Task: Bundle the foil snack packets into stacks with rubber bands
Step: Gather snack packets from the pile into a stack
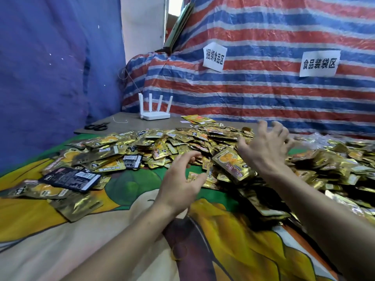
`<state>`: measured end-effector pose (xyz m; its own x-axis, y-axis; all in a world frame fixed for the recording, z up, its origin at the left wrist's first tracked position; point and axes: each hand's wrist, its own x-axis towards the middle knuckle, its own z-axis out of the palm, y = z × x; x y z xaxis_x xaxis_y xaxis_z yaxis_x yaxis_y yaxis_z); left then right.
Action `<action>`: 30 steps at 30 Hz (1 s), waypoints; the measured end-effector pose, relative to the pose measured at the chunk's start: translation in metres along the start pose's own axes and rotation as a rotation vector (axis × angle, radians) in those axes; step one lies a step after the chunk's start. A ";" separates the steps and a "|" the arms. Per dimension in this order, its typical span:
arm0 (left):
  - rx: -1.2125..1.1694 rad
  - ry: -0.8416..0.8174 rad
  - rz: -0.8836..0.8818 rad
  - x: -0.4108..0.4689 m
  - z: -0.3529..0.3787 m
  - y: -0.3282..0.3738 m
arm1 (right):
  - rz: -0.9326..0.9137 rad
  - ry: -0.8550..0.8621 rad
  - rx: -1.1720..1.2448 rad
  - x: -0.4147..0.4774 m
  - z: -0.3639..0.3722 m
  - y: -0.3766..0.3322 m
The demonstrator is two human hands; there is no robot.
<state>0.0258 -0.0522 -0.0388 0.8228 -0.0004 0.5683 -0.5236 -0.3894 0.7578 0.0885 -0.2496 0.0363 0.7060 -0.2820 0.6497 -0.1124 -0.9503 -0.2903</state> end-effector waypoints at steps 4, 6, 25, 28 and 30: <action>0.253 0.070 -0.086 0.033 -0.030 -0.009 | -0.276 -0.056 0.119 -0.008 0.008 -0.046; 0.392 0.080 -0.142 0.055 -0.049 -0.018 | -0.329 -0.161 0.175 -0.007 0.020 -0.067; 1.024 -0.581 -0.361 0.201 -0.075 -0.131 | -0.515 -0.836 -0.201 0.049 0.174 -0.140; 1.073 -0.566 -0.286 0.203 -0.071 -0.133 | -0.573 -0.796 -0.223 0.044 0.175 -0.143; 1.095 -0.489 -0.192 0.199 -0.070 -0.130 | -0.609 -0.777 -0.221 0.043 0.171 -0.143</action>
<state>0.2421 0.0627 -0.0022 0.9868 -0.1128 0.1162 -0.1146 -0.9934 0.0096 0.2543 -0.1037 -0.0141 0.9372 0.3484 -0.0159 0.3475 -0.9292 0.1261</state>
